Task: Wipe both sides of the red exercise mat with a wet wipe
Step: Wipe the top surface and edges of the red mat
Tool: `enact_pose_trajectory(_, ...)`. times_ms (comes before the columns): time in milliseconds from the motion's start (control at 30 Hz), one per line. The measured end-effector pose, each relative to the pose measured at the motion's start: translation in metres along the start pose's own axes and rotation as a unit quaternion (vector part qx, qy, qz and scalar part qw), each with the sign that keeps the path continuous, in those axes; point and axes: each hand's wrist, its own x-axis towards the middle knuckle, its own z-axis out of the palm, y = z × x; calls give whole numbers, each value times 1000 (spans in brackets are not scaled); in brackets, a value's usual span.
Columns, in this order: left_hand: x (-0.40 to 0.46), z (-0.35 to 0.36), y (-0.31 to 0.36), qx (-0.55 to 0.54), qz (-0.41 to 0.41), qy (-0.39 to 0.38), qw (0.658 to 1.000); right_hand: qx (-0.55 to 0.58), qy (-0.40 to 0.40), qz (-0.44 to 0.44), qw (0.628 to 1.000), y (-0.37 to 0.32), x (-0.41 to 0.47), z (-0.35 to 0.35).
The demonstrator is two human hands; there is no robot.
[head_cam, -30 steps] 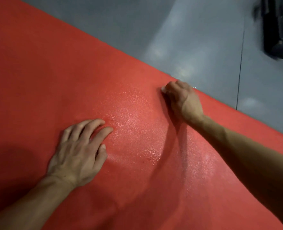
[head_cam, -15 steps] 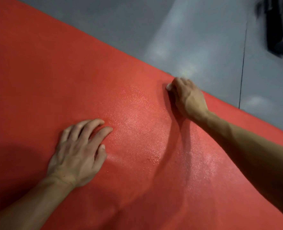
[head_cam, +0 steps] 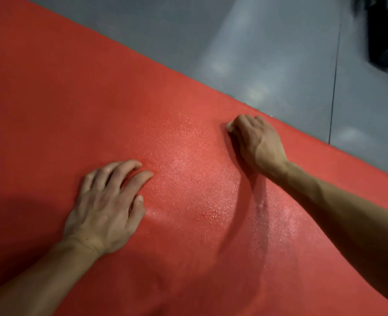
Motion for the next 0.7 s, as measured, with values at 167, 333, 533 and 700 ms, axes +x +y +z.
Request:
enact_pose_trajectory(167, 0, 1, -2, 5, 3, 3, 1000, -57, -41, -102, 992, -12, -27, -6)
enact_pose_trajectory(333, 0, 1, -2, 10, -3, -1, 1000, -98, 28, 113, 988, 29, 32, -5)
enact_pose_trajectory(533, 1, 0, -1, 6, -9, 1, 1000, 4, -78, -97, 992, -36, -42, -11)
enact_pose_trajectory(700, 0, 2, -2, 3, -6, 2, 1000, -92, 24, 62, 994, 19, 13, -11)
